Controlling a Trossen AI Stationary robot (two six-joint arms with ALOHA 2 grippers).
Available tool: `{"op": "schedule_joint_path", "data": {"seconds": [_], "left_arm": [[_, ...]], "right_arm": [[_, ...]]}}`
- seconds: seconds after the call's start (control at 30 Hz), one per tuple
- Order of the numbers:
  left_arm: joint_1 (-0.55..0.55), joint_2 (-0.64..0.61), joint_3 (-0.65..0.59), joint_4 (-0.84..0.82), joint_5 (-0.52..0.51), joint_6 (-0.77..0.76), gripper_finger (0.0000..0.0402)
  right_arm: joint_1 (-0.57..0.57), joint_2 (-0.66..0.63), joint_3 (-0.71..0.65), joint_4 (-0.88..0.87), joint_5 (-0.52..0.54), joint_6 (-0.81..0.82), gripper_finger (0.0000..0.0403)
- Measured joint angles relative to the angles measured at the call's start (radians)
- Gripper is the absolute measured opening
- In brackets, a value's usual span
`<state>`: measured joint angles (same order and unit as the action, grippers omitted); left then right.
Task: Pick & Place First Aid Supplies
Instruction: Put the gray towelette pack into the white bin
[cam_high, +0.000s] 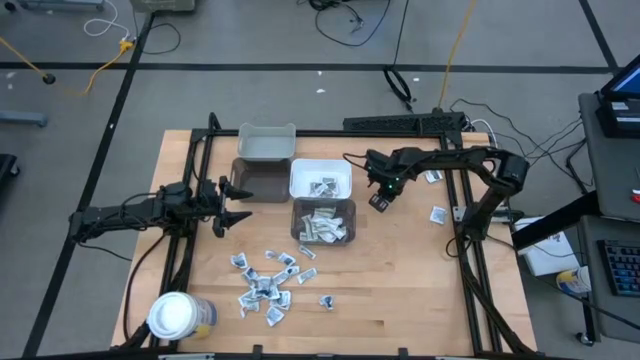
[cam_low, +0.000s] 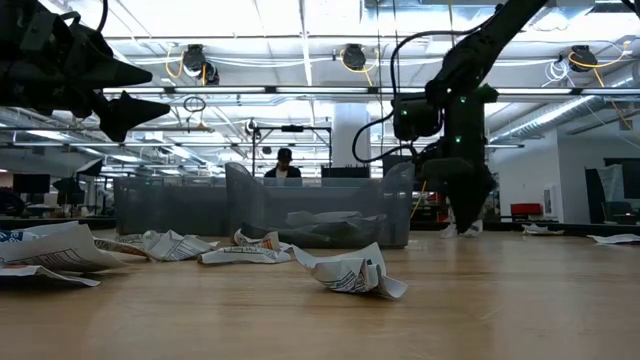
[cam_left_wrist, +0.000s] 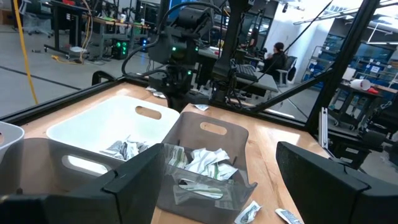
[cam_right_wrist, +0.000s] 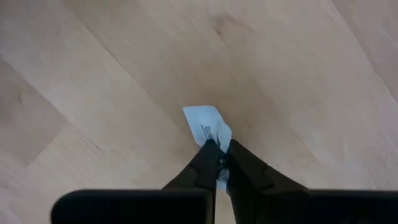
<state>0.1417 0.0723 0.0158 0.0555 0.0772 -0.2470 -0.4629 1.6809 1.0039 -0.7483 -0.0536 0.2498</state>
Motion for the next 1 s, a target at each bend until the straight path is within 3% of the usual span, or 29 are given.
{"op": "schedule_joint_path", "data": {"seconds": [0.6, 0.87, 1.0], "left_arm": [[0.0, 0.0, 0.0, 0.0, 0.0, 0.0, 0.031], [0.0, 0.0, 0.0, 0.0, 0.0, 0.0, 0.031], [0.0, 0.0, 0.0, 0.0, 0.0, 0.0, 0.031]], "right_arm": [[-0.014, -0.078, 0.372, -0.535, 0.0, -0.064, 0.0006], [-0.016, -0.082, 0.398, -0.561, -0.002, -0.111, 0.0006], [0.0, -0.017, 0.467, -0.577, -0.003, -0.142, 0.0006]]}}
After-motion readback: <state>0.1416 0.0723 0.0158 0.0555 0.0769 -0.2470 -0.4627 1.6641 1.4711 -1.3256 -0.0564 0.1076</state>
